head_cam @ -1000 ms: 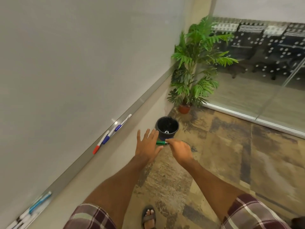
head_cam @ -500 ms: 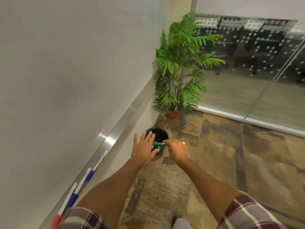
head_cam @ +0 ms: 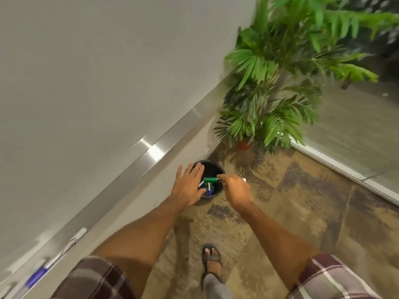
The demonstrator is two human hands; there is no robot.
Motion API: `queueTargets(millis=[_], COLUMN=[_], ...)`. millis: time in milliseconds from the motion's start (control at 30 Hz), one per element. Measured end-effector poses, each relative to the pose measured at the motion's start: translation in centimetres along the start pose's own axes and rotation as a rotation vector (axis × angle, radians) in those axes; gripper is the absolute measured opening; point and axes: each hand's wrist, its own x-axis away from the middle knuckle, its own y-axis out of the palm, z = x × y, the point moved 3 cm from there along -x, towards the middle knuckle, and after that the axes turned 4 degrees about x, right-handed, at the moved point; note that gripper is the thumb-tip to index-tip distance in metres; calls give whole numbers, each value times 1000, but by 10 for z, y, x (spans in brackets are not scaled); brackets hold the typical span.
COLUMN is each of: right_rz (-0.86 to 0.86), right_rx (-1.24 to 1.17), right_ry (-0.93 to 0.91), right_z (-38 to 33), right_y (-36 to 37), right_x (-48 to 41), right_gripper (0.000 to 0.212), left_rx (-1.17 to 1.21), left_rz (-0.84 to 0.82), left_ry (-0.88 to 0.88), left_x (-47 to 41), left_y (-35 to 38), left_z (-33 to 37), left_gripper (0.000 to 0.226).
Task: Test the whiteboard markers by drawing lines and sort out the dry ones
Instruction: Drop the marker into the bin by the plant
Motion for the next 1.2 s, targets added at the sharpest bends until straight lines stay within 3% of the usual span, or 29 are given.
queueTargets(millis=[300, 600, 733, 833, 1000, 1200], right_rz=[-167, -281, -361, -338, -330, -265], right_rx=[35, 43, 74, 36, -40, -11], right_ry=[-148, -145, -176, -117, -36, -133], right_z=[49, 80, 90, 93, 88, 75], right_y=[72, 139, 159, 158, 144, 128], right_x=[-119, -174, -188, -185, -175, -154], right_gripper=[38, 46, 42, 47, 41, 36], left_rx=[107, 170, 190, 212, 206, 243], left_rz=[-84, -166, -52, 21, -66, -122], left_ry=[-149, -284, -256, -220, -298, -333], left_x=[-102, -142, -140, -131, -120, -107], left_y=[62, 116, 130, 133, 130, 100], left_z=[-13, -27, -35, -40, -43, -29], left_gripper=[78, 78, 82, 81, 80, 76])
